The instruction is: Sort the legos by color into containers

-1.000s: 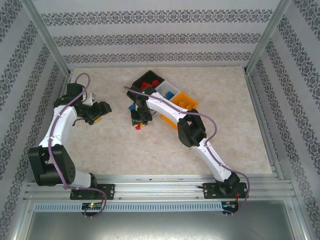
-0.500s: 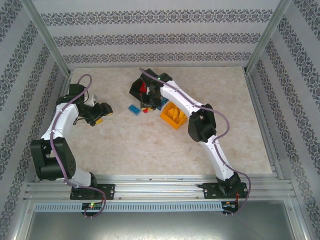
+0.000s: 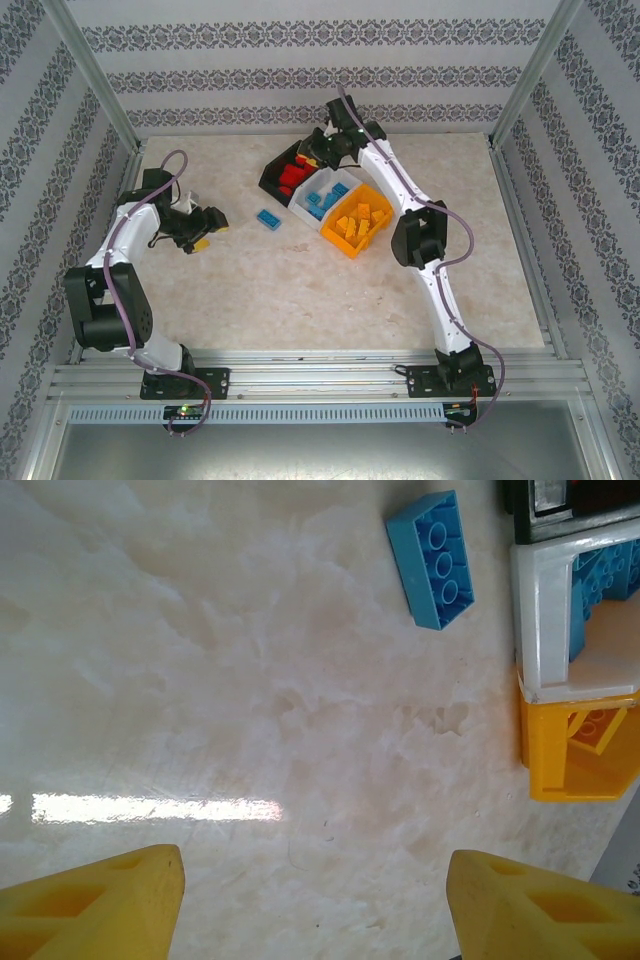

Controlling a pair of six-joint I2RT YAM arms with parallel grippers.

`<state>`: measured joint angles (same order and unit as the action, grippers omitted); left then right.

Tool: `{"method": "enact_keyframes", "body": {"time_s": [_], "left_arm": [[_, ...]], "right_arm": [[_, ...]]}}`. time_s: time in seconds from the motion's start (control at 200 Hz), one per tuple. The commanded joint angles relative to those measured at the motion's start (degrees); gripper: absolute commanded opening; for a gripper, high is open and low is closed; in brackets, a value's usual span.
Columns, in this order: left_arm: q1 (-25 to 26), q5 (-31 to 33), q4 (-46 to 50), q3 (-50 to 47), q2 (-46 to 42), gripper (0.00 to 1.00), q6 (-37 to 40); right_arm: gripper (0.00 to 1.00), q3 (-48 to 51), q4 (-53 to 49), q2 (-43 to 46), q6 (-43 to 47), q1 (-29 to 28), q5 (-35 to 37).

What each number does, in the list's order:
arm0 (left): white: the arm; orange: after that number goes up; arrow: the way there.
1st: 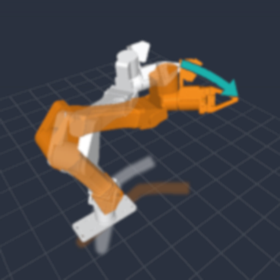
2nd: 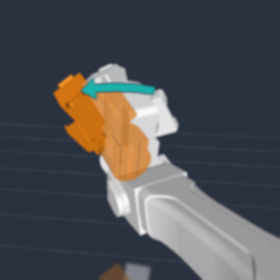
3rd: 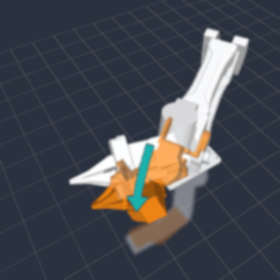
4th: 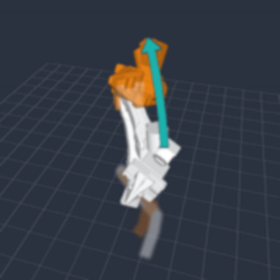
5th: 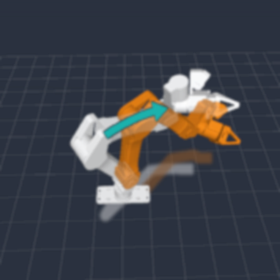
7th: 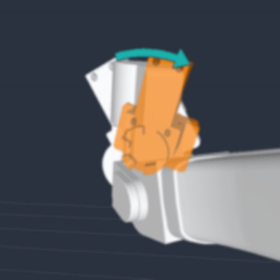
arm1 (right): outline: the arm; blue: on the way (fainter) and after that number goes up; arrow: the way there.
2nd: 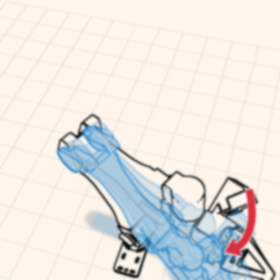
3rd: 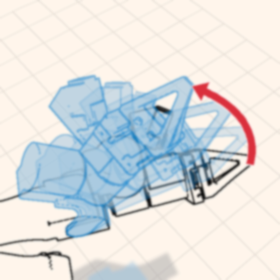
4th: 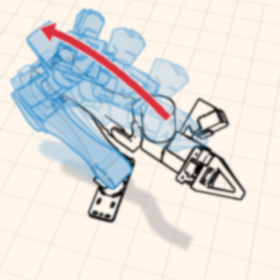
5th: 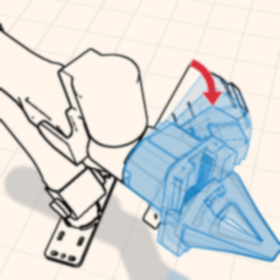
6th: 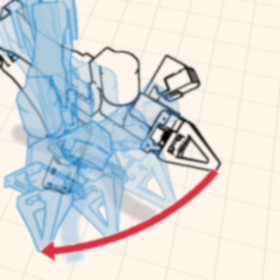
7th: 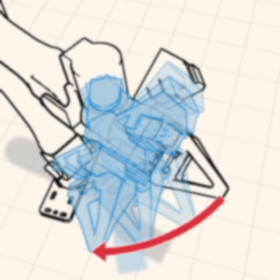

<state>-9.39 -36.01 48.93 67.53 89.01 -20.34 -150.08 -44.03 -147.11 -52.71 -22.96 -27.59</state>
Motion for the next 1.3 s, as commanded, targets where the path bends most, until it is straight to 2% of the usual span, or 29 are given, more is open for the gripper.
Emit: {"method": "enact_keyframes", "body": {"time_s": [0.0,0.06,0.145,0.18,0.435,0.63,0.789,0.989,1.299], "left_arm": [[-0.1,-0.1,2.4,0.6,1.1,0.70,1.3],[0.1,0.3,2.3,0.7,1.5,0.70,0.8],[0.8,0.9,2.0,0.8,2.2,0.71,-0.1],[1.2,1.1,1.9,1.0,2.5,0.71,-0.4],[4.8,2.3,0.4,3.5,5.8,0.73,-2.6],[7.5,2.5,-1.3,5.8,8.4,0.76,-3.2],[8.4,1.3,-2.4,7.7,11.2,0.77,-3.2],[9.4,-0.2,-3.5,11.3,14.1,0.79,-3.6],[11.3,-0.3,-2.1,17.2,19.5,0.84,-2.2]], "right_arm": [[0.27,-3.8,7.1,-4.5,-6.5,1.1,-4.4],[0.31,-5.2,9.4,-6.3,-8.4,1.7,-5.5],[0.46,-5.6,12.6,-7.7,-10.8,2.4,-6.8],[0.49,-5.6,13.3,-8.0,-11.3,2.7,-7.0],[0.55,-3.6,10.6,-6.2,-7.9,3.7,-8.6],[0.59,3.9,9.5,0.6,-3.3,3.6,-10.1],[0.62,7.9,3.8,7.7,4.1,3.0,-10.3],[0.65,24.9,1.4,22.6,12.2,2.5,-5.6],[0.70,56.7,4.2,46.7,15.9,3.3,2.5]]}}
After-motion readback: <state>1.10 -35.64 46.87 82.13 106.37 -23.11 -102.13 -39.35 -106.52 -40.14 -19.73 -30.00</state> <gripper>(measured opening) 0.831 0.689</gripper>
